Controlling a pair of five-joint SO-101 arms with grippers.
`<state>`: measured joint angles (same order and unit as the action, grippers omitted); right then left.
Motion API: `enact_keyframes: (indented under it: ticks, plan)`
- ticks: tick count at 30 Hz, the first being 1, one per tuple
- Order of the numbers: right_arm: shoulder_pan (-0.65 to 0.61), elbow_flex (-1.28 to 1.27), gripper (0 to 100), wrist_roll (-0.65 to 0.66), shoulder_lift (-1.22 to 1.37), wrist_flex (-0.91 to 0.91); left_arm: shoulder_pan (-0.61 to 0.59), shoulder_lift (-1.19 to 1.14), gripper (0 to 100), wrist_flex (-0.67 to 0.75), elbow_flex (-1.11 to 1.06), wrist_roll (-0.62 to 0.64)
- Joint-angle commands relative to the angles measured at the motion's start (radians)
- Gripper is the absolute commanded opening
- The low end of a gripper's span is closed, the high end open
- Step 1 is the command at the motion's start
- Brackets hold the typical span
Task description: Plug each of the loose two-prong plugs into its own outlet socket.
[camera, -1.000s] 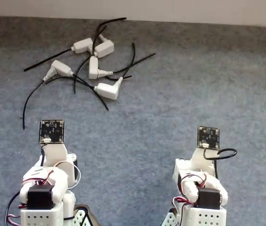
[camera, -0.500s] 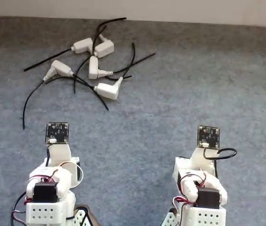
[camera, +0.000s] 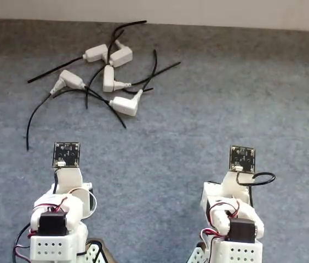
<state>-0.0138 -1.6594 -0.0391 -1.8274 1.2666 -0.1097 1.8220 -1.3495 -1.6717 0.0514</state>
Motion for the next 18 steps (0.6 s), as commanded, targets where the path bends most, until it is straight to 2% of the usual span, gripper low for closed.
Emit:
enact_keyframes:
  ticks: [1,18]
  plan:
    - [-0.005,-0.154,0.5,0.009,-0.007,-0.019,0.012,-0.001,1,0.015,-0.024,0.000]
    - [-0.013,-0.150,0.5,0.005,-0.007,-0.028,0.012,-0.001,1,0.015,-0.024,0.000]
